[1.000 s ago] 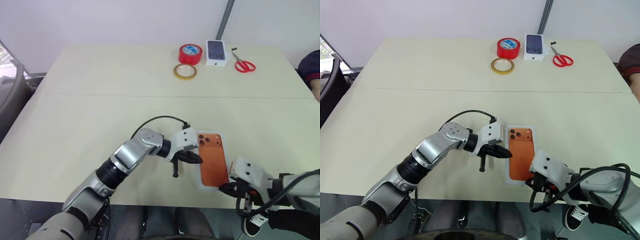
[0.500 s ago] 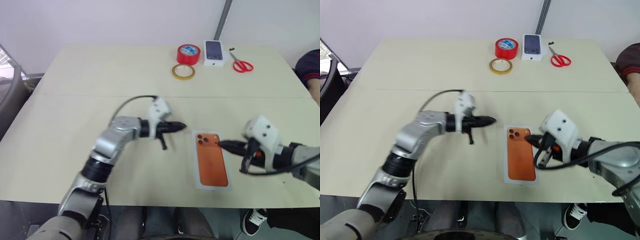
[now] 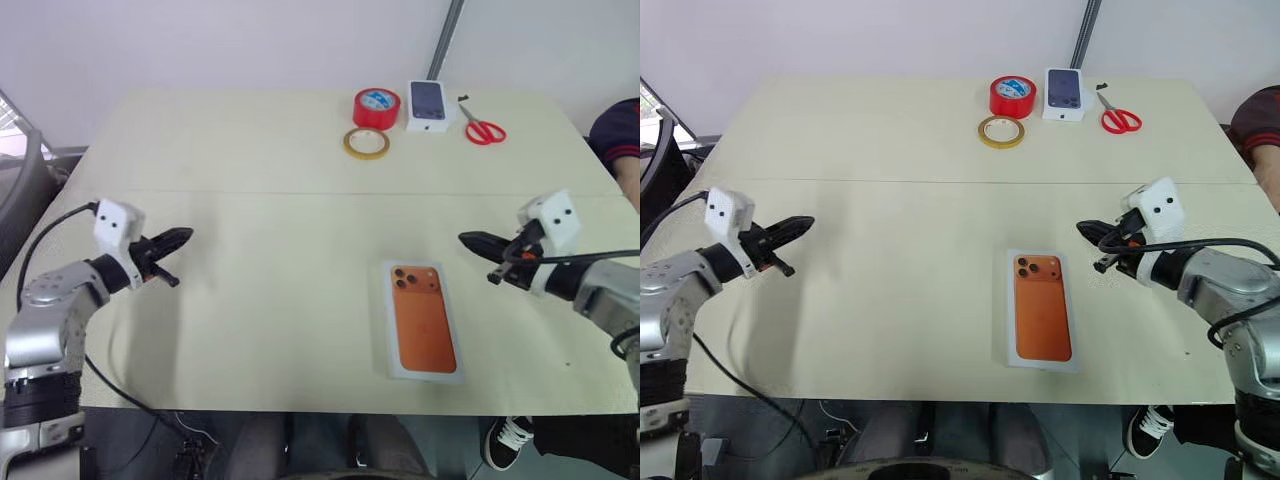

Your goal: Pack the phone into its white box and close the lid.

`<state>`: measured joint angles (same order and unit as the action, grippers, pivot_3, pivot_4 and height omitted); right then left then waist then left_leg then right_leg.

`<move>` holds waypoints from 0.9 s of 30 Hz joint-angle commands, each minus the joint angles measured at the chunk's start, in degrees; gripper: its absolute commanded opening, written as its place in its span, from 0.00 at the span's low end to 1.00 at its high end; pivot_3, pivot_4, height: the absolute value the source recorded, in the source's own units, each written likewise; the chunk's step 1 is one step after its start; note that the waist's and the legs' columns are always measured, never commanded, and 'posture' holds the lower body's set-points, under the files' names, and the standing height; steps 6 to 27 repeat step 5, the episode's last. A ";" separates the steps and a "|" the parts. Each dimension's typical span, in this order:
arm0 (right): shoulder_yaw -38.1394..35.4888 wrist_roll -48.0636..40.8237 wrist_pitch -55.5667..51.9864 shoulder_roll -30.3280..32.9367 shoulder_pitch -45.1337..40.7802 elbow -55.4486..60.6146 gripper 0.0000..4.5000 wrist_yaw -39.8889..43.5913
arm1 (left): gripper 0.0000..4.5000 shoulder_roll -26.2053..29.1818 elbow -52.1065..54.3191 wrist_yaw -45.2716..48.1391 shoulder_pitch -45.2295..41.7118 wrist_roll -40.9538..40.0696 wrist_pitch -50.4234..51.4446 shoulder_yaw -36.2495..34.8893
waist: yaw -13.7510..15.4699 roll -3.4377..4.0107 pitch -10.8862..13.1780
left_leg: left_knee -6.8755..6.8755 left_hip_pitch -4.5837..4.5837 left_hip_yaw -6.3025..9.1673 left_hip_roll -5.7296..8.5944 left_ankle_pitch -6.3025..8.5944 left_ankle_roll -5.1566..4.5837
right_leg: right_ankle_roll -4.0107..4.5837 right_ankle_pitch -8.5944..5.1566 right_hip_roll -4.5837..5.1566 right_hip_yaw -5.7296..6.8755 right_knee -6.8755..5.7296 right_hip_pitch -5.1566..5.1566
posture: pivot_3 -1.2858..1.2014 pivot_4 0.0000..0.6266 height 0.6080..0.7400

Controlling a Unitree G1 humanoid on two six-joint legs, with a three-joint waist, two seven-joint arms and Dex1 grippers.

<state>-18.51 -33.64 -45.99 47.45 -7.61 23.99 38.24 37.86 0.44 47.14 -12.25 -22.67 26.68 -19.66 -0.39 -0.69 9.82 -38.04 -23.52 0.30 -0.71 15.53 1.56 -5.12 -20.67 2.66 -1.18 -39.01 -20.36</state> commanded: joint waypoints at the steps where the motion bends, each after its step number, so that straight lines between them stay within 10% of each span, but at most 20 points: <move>1: -0.24 0.46 2.63 -0.76 -0.52 0.07 0.01 0.41 | 0.00 -0.44 3.98 -1.98 1.54 -1.76 -0.34 -2.10 | -0.18 0.00 0.00 | 0.01 0.00 0.00 -0.01 0.00 0.00 | 0.00 0.00 0.00 0.00 0.00 0.00 | 0.52 0.24 0.97; 27: 0.28 0.07 2.63 -1.76 -0.42 0.68 0.01 0.43 | 0.00 -0.45 5.21 -3.17 2.67 -2.34 0.12 -1.61 | -0.30 0.00 0.00 | 0.03 0.00 0.00 -0.03 0.00 0.00 | 0.00 0.00 -0.02 -0.01 -0.03 -0.03 | 0.52 0.24 0.97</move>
